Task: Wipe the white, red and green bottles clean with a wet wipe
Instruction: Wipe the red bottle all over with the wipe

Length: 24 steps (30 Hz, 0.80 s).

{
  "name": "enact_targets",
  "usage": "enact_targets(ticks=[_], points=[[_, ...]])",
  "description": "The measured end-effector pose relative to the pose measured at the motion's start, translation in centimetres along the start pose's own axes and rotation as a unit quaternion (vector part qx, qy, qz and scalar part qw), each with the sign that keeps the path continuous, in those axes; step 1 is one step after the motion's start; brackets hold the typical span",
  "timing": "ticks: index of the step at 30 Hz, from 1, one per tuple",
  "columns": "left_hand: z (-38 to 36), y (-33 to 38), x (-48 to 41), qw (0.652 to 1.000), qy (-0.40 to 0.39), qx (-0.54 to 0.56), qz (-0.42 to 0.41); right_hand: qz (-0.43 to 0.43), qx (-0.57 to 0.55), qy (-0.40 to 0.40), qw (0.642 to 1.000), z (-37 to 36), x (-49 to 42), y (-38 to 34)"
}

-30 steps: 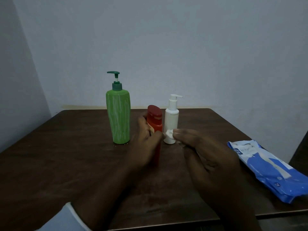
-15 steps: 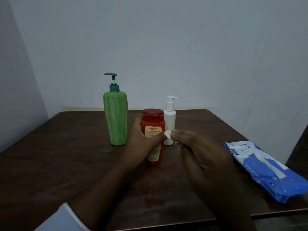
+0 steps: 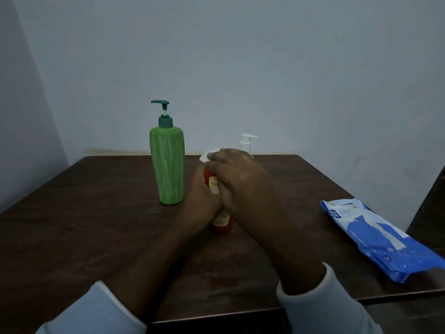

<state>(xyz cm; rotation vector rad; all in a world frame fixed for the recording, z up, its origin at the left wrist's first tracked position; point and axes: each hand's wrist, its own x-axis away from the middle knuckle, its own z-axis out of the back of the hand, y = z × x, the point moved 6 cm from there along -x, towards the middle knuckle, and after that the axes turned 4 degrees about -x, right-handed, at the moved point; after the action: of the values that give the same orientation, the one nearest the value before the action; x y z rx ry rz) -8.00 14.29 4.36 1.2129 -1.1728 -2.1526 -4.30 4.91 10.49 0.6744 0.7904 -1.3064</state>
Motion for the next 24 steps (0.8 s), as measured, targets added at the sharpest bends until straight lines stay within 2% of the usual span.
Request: enact_targets(ticks=[3,7,13,16,22,24], points=[[-0.5,-1.0,-0.2,0.997,-0.028,0.057,0.032,-0.04,0.0,0.019,0.999,1.0,0.5,1.8],[-0.4,-1.8,-0.6,0.997,-0.03,0.067,0.034,-0.077,-0.045,0.047,0.995,1.5,0.9,2.4],[-0.4,-1.1,-0.7,0.999,-0.023,0.034,-0.016,0.008,0.005,-0.061,0.998,-1.2,-0.6,0.8],[-0.4,-1.1,-0.7,0.999,-0.024,0.03,-0.015,0.01,0.025,-0.085,0.996,-1.3,-1.2,1.0],[-0.5,-2.4,-0.5,0.998,-0.025,0.055,0.032,-0.089,0.013,0.031,0.995,1.4,-0.1,3.0],[-0.5,-2.4,-0.5,0.998,-0.025,0.046,0.03,-0.068,0.016,0.049,0.996,1.4,-0.1,2.7]])
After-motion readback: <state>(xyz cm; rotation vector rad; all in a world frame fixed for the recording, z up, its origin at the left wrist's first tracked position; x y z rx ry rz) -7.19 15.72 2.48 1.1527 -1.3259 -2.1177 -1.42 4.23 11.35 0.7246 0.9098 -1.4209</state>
